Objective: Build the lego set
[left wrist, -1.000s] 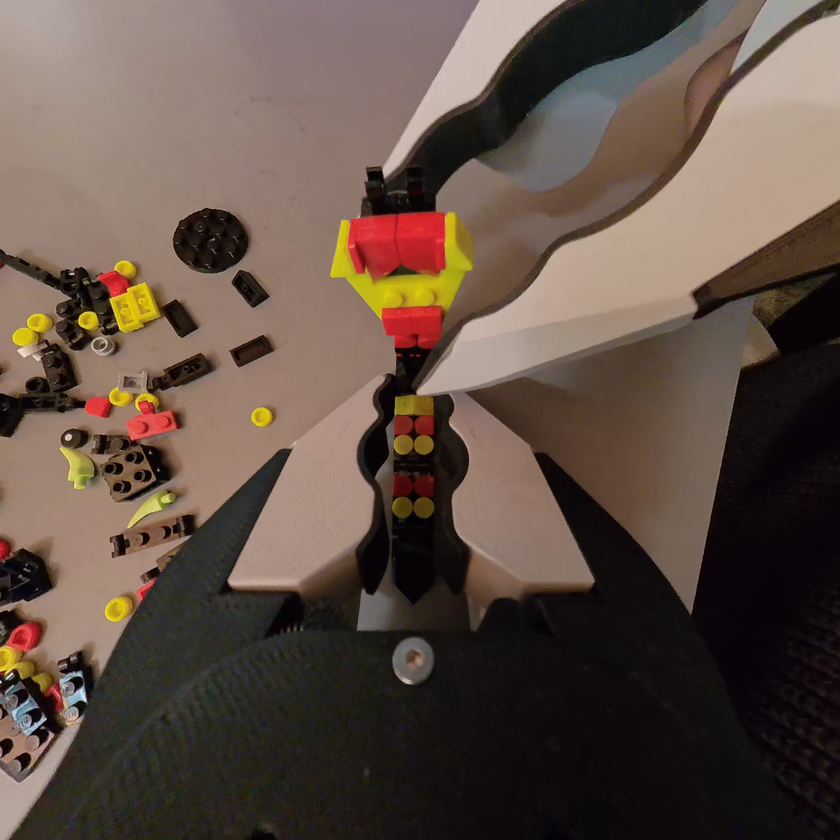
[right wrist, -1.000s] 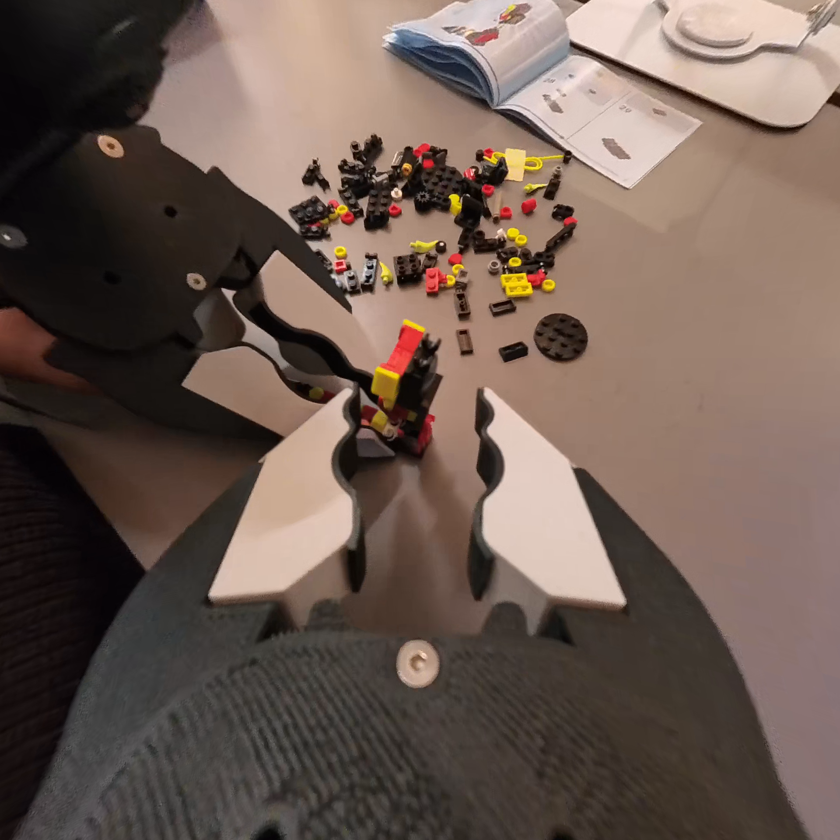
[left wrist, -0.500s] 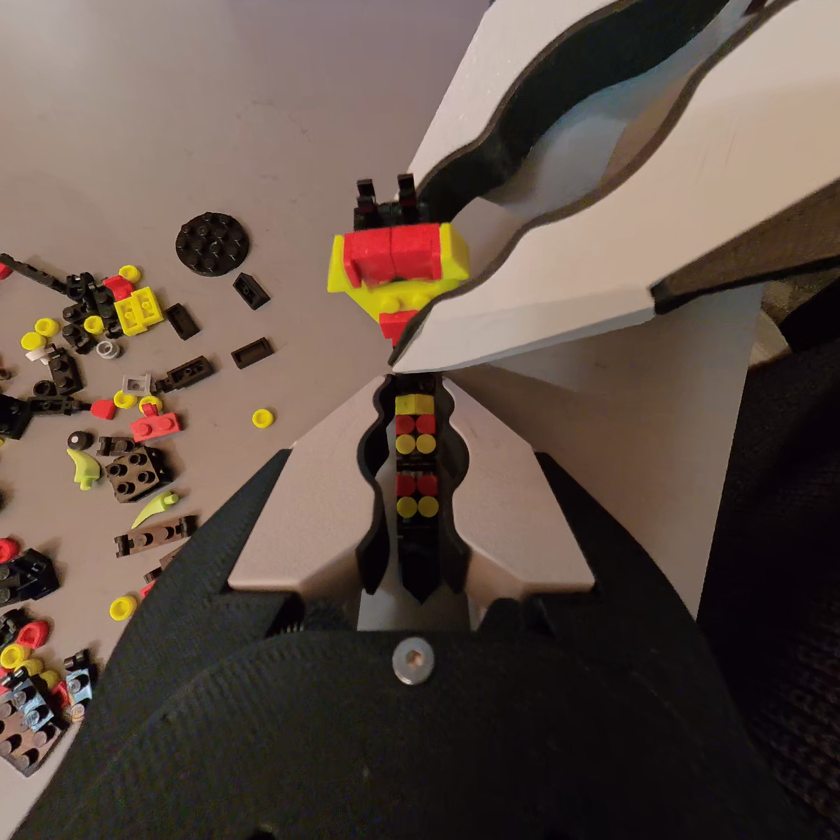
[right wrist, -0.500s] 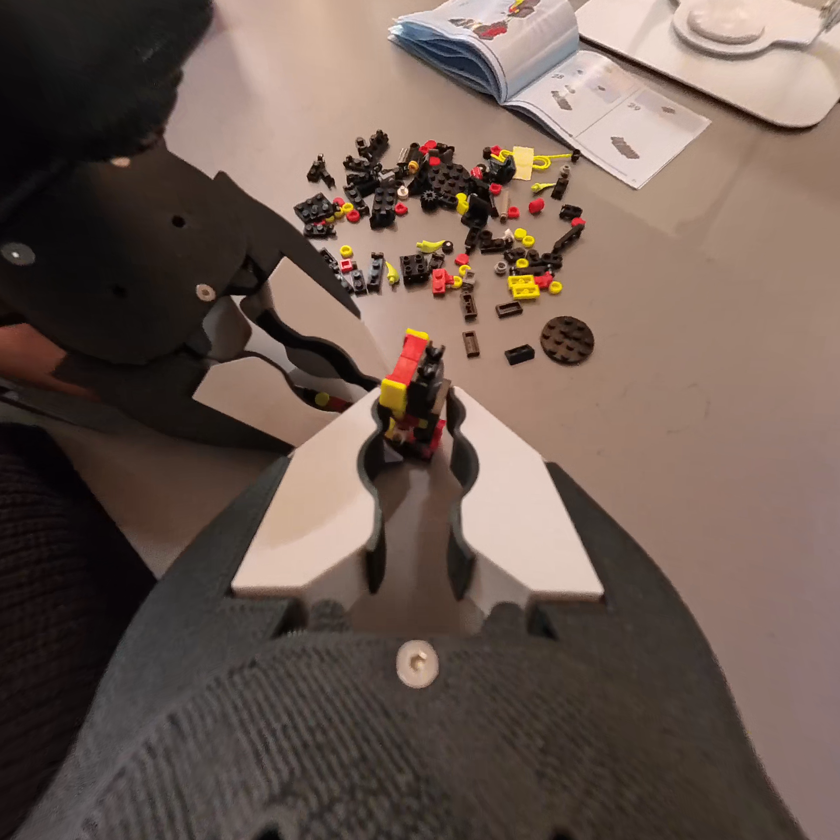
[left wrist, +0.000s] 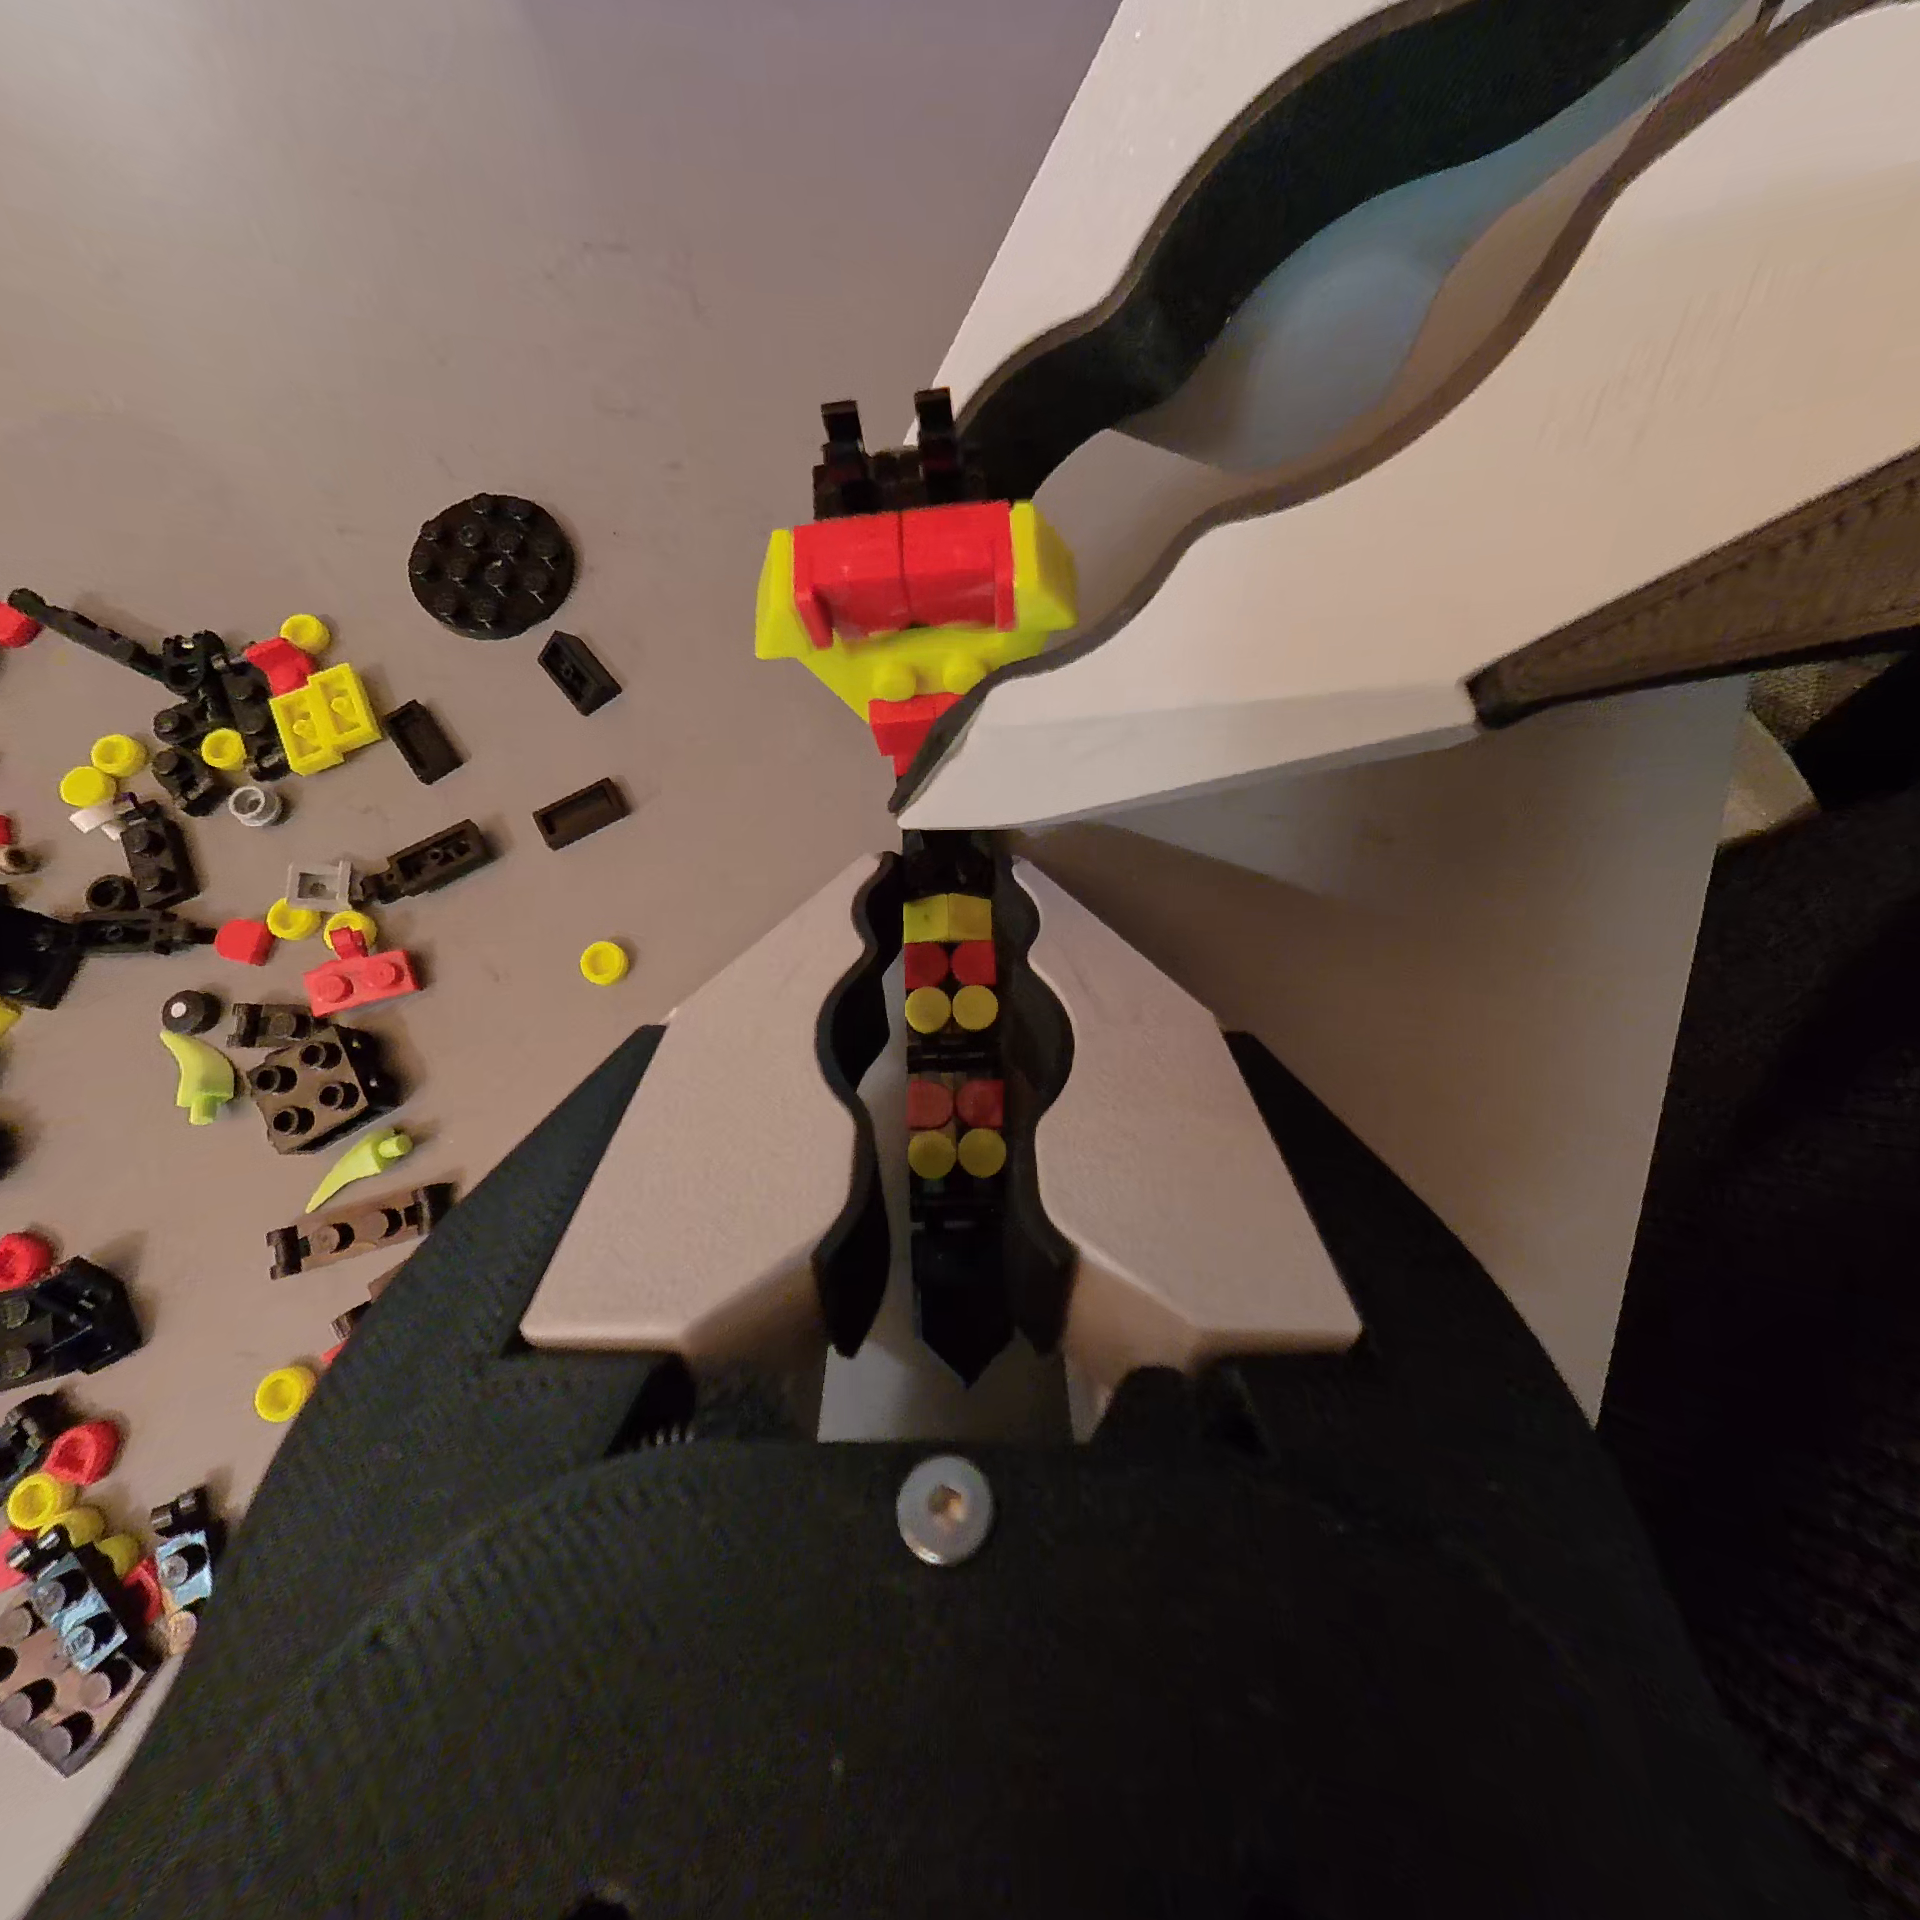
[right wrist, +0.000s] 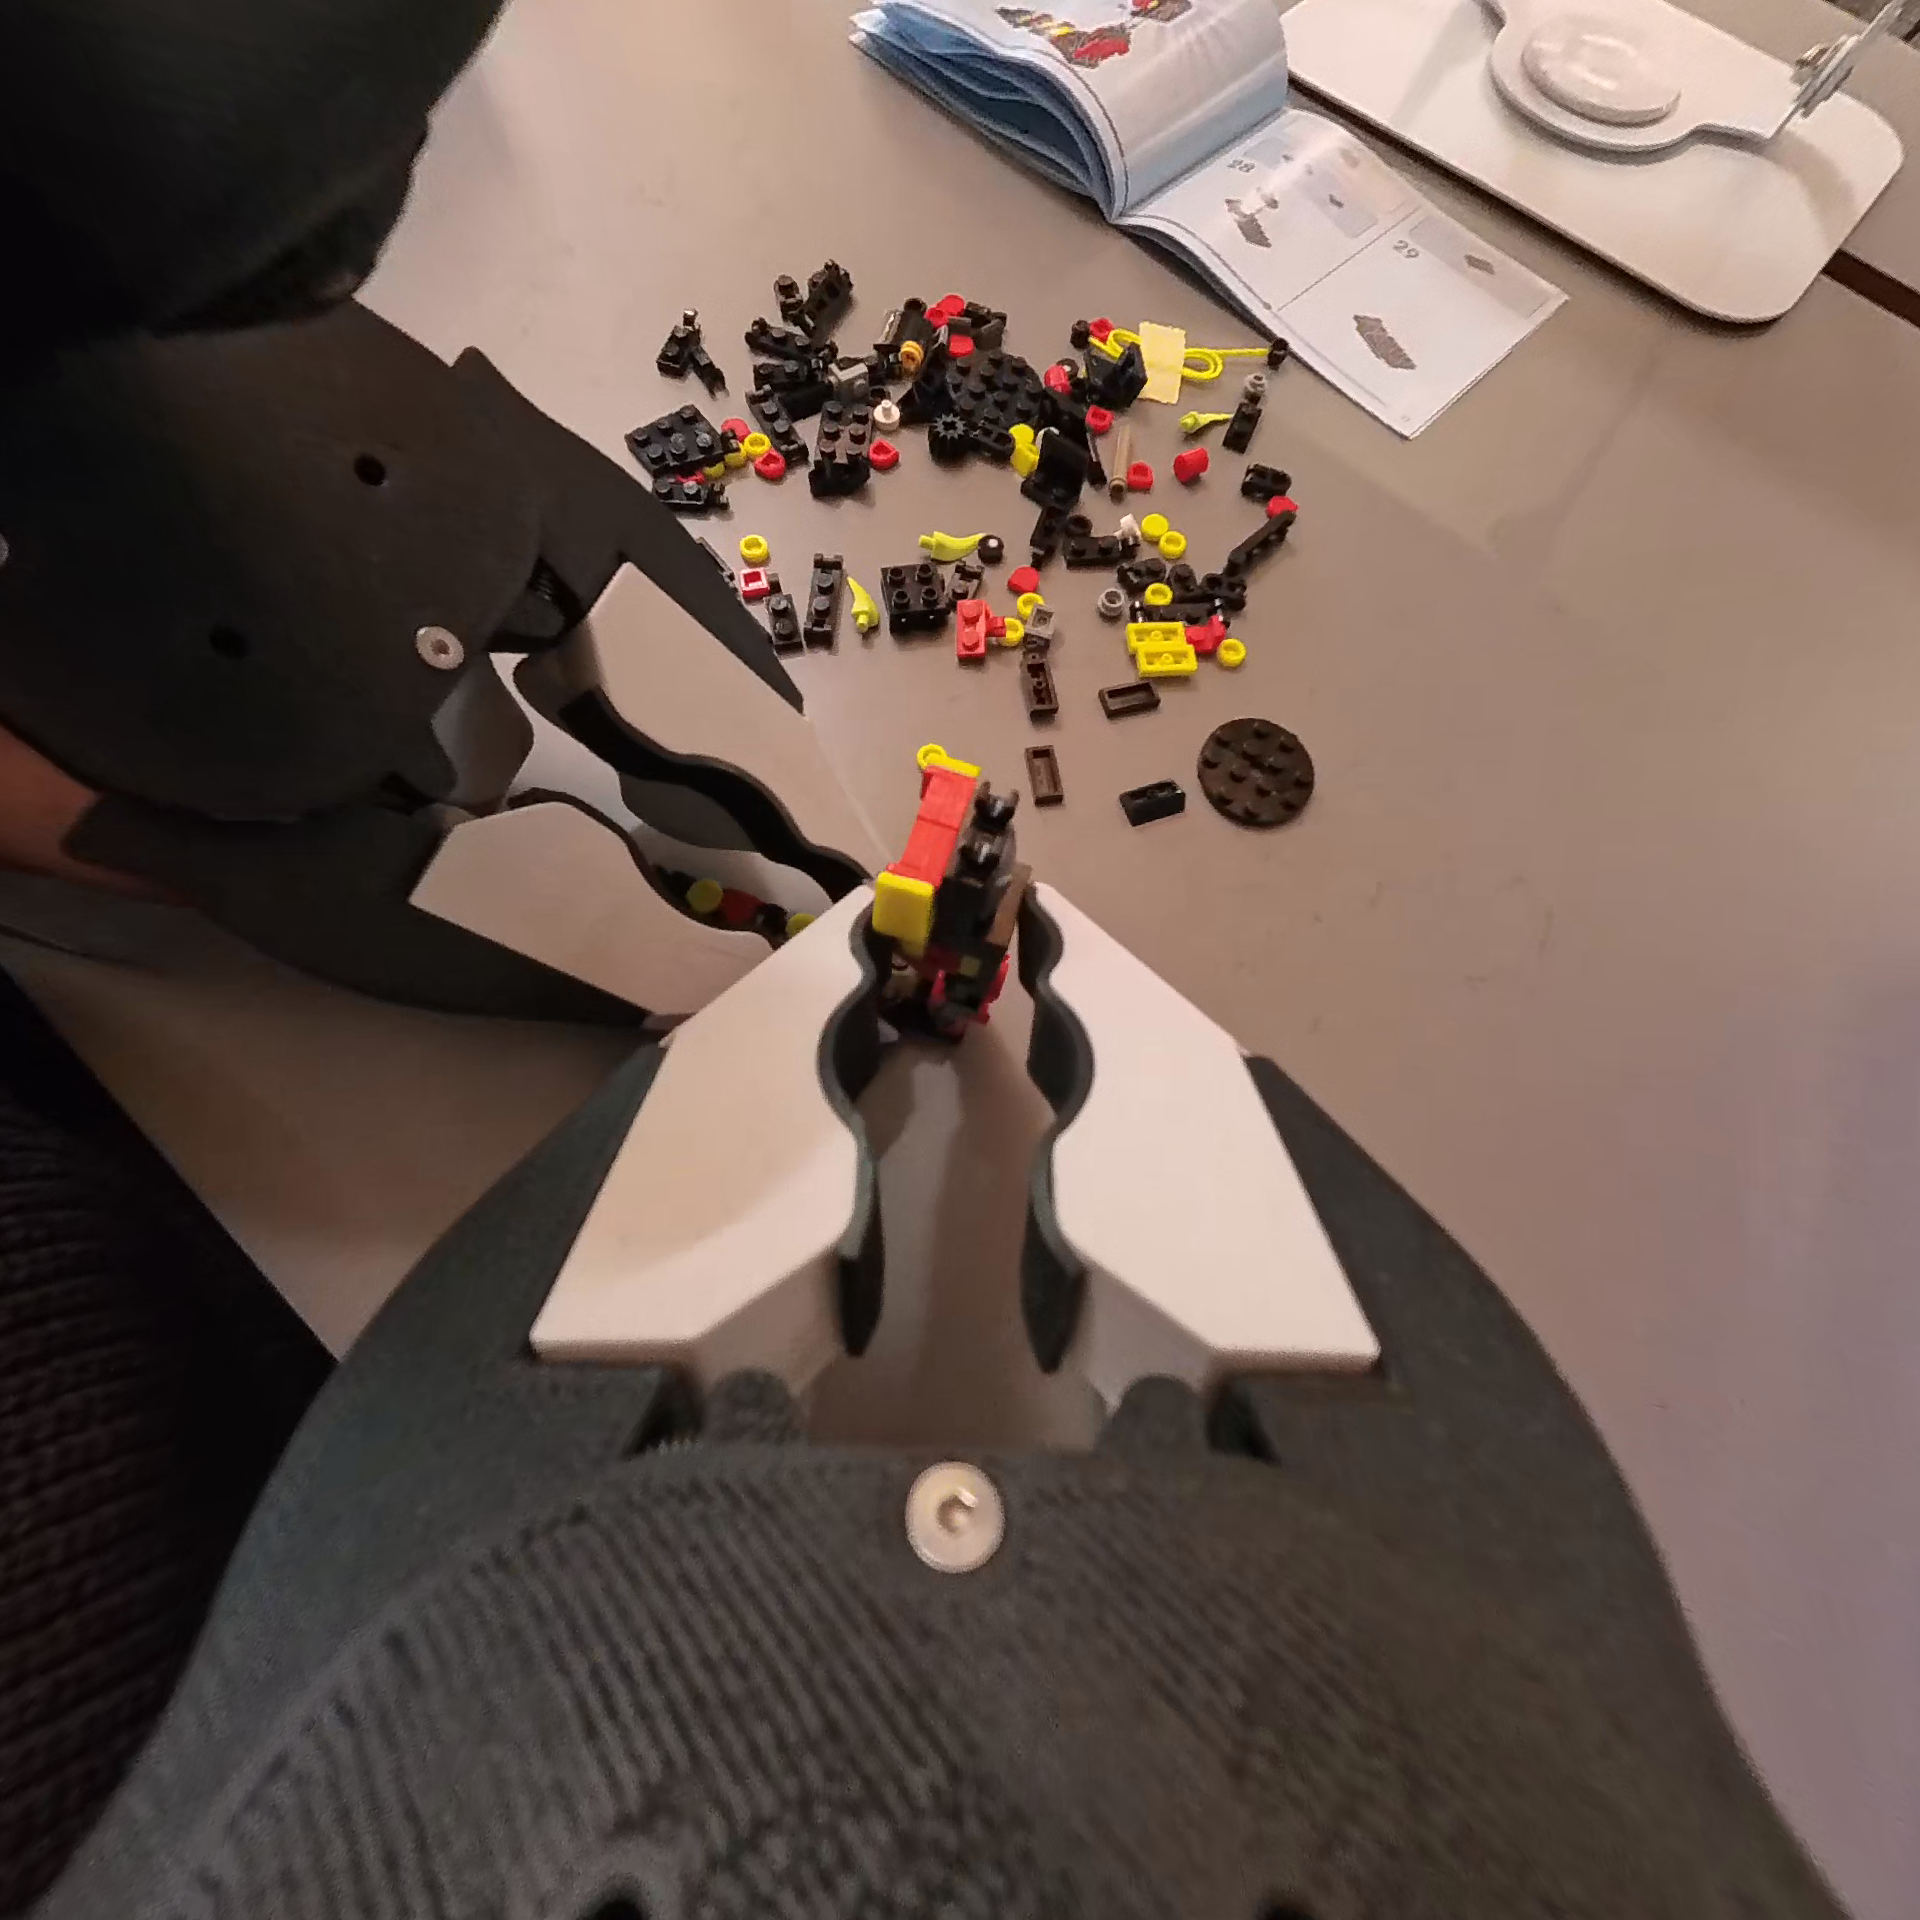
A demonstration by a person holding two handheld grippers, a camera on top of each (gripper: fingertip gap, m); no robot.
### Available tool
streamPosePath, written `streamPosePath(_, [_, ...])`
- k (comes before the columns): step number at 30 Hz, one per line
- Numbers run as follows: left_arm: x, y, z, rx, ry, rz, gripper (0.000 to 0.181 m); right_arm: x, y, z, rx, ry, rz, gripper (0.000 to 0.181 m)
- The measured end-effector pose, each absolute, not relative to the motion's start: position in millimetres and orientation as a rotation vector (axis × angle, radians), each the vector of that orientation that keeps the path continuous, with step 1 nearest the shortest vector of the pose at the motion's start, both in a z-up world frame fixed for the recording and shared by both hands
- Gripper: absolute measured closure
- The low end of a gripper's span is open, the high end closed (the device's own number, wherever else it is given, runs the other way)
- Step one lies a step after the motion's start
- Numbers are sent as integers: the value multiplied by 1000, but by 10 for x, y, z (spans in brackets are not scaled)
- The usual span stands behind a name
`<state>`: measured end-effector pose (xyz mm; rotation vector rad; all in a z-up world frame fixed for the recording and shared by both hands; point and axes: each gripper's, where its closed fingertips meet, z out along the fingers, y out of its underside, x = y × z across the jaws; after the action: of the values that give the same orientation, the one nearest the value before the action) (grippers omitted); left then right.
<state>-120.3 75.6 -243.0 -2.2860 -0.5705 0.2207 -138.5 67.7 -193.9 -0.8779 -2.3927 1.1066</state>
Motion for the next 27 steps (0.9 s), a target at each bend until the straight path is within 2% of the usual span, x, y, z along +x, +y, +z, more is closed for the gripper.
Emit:
streamPosePath(7, [-1203, 754, -2438, -2287, -580, 203, 164, -1389, 652, -1928, -962, -2406, 1271, 158])
streamPosePath(12, [-1187, 751, -2432, -2275, -593, 156, 165, -1415, 719, -1864, -849, -2371, 1253, 137])
streamPosePath(16, [-1157, 735, -2414, -2238, -633, 46, 165, -1409, 772, -1660, -865, -2317, 1440, 133])
streamPosePath(21, [-1115, 757, -2224, -2043, -727, -233, 165, -1465, 942, -1408, -949, -2212, 1715, 131])
streamPosePath(27, [-1168, 741, -1758, -1691, -734, -514, 166, -1477, 973, -1321, -959, -2164, 1800, 133])
